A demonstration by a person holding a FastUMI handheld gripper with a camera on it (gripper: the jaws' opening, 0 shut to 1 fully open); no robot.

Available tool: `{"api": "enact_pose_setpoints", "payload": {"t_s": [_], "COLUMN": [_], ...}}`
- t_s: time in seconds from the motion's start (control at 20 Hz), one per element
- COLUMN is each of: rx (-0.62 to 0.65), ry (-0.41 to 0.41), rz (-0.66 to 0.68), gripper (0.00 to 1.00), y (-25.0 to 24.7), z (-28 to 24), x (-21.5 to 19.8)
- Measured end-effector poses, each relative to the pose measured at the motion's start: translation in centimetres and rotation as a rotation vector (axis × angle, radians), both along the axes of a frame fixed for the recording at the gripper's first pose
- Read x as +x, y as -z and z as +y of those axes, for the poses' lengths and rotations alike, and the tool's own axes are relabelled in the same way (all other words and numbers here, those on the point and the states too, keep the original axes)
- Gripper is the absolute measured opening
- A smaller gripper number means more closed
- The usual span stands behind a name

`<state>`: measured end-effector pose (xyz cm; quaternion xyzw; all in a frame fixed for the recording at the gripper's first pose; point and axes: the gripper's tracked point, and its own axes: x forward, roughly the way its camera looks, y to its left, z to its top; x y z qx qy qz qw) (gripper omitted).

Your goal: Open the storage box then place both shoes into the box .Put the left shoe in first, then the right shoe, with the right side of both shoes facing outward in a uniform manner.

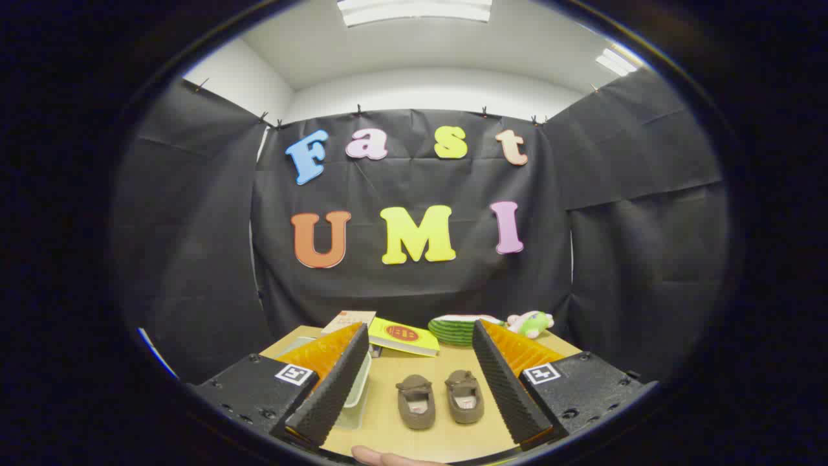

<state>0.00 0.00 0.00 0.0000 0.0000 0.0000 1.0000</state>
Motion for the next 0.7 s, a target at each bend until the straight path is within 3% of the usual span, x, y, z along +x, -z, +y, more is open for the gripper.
{"api": "enact_pose_setpoints", "payload": {"t_s": [0.7], "rx": [0.000], "ry": [0.019], "rz": [0.057], "gripper": [1.00], "y": [2.9], "z": [-1.4], "x": [1.5]}}
